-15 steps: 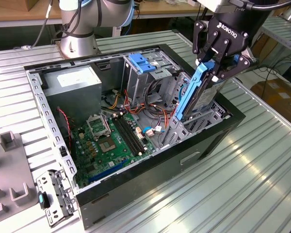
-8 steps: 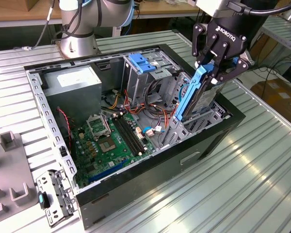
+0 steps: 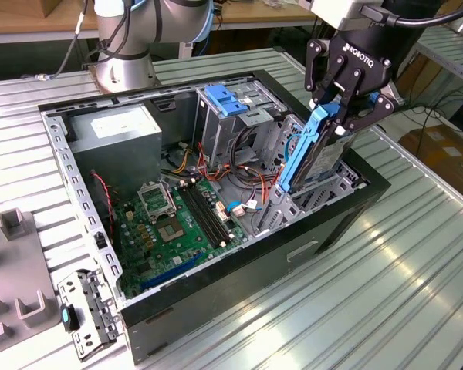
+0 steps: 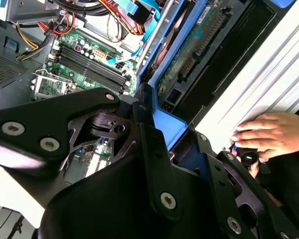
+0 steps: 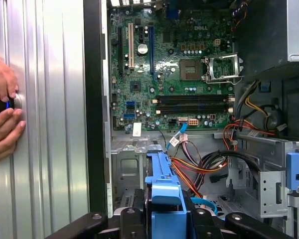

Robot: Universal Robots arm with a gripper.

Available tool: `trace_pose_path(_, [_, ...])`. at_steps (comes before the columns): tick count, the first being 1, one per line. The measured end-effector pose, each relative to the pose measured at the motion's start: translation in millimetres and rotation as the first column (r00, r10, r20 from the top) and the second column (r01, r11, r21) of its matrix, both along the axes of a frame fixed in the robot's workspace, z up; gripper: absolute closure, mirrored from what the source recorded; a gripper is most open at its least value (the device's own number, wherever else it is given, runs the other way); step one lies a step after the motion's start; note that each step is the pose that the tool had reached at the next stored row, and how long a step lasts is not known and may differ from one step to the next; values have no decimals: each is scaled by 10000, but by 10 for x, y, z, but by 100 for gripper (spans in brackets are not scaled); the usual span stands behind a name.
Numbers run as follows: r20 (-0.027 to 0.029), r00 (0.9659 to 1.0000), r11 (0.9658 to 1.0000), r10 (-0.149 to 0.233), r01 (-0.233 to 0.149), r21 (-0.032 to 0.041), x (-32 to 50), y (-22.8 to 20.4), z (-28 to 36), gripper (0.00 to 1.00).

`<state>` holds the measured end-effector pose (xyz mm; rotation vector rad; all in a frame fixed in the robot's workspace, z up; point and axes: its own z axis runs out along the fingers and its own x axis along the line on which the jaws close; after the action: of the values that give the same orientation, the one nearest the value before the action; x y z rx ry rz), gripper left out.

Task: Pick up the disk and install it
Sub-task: 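Insert the disk into the insertion slot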

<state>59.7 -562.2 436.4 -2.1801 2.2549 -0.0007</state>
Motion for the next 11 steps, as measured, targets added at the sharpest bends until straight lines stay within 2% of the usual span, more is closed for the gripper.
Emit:
trace_pose_path(7, [0,10000,10000,0,0,3,0,0,-7,63])
trace_pose_path(11, [0,10000,10000,0,0,0,0,0,-51,63])
